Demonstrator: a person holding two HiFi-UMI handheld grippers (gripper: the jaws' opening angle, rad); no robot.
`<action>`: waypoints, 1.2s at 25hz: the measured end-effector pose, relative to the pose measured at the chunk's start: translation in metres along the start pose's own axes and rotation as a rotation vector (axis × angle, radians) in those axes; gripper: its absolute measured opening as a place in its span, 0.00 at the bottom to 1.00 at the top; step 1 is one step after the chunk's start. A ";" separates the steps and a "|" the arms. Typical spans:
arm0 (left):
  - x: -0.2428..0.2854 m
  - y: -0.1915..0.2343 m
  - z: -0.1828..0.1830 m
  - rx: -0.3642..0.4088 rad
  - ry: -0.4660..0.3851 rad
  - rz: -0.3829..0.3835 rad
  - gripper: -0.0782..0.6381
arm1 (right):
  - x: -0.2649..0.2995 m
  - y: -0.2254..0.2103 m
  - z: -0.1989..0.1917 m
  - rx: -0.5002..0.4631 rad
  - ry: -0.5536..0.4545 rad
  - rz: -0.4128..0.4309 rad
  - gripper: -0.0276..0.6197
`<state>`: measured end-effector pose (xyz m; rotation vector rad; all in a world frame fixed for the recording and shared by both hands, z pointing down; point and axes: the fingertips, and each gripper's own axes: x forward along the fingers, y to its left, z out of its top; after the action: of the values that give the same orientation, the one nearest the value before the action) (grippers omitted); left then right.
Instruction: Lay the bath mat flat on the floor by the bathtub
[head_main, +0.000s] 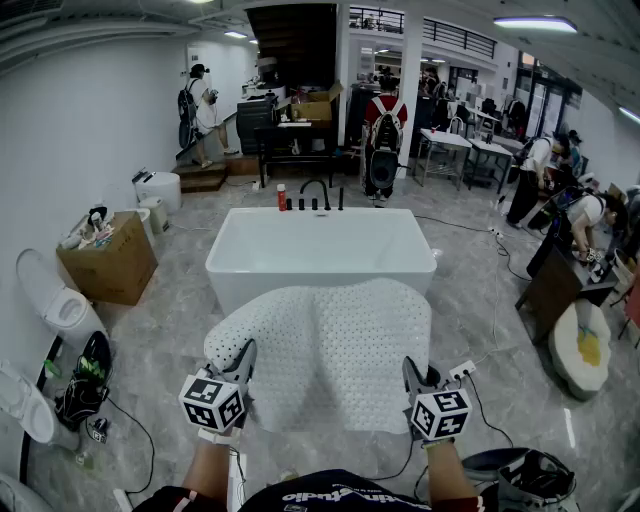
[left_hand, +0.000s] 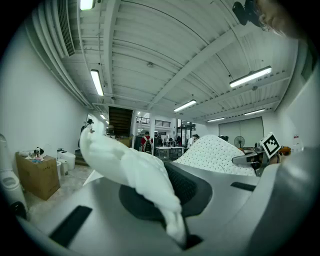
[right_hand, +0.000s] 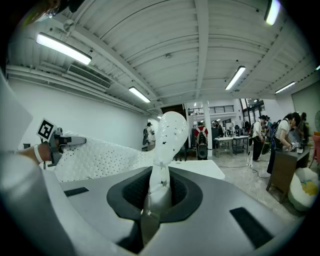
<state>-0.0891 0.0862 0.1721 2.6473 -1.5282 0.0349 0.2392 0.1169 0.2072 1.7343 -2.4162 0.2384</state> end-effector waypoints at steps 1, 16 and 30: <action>-0.001 -0.002 -0.001 0.000 0.005 -0.003 0.14 | -0.002 0.000 0.000 0.001 -0.001 0.002 0.11; -0.002 -0.017 -0.007 -0.009 0.001 -0.010 0.14 | -0.010 0.001 0.002 -0.007 -0.005 0.012 0.11; 0.004 -0.015 -0.007 -0.025 -0.003 0.014 0.14 | -0.003 -0.001 0.004 -0.007 -0.030 0.045 0.11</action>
<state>-0.0734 0.0906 0.1780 2.6186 -1.5378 0.0119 0.2410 0.1184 0.2025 1.6935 -2.4767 0.2111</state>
